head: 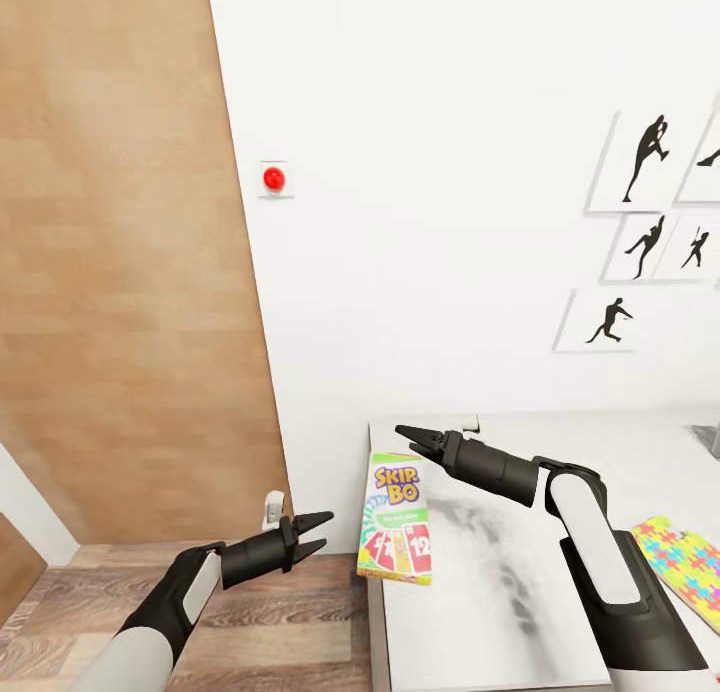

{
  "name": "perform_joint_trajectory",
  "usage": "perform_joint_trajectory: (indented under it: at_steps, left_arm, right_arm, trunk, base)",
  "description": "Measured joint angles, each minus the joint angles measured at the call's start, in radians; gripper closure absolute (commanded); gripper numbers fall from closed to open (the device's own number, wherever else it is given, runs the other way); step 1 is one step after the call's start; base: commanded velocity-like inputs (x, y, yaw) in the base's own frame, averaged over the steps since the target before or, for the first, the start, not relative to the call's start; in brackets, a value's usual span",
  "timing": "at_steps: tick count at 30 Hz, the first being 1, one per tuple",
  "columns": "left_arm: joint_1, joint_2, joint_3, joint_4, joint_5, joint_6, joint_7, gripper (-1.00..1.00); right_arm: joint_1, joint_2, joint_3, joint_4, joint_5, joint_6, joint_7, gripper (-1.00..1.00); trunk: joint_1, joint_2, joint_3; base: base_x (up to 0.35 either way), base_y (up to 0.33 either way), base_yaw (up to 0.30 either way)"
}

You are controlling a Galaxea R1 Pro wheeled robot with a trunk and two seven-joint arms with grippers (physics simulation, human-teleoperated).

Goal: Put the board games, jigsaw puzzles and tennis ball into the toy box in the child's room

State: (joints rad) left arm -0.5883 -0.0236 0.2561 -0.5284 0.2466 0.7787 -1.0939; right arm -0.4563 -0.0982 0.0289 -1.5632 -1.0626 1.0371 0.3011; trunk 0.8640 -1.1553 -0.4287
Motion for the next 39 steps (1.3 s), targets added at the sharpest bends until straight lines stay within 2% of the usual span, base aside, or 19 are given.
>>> perform_joint_trajectory:
  at_steps: [23,29,39]
  left_arm:
    - [0.0,0.0,0.0,0.0,0.0,0.0,0.0,-1.0]
    - [0.0,0.0,-0.001,0.0,0.0,0.0,0.001,-1.0]
    - [0.0,0.0,0.0,0.0,0.003,0.0,0.035,-1.0]
  right_arm:
    - [0.0,0.001,0.0,0.001,0.002,-0.003,-0.003,-1.0]
    - [0.0,0.001,0.0,0.001,0.002,-0.003,-0.003,-1.0]
    - [0.0,0.001,-0.001,0.0,0.0,-0.002,-0.003,-1.0]
  trunk:
    - [0.0,0.0,0.0]
    - [0.0,0.0,0.0]
    - [0.0,0.0,0.0]
  base:
    - [-0.04,-0.002,0.0]
    - [0.0,-0.144,0.0]
    - [0.0,-0.036,0.0]
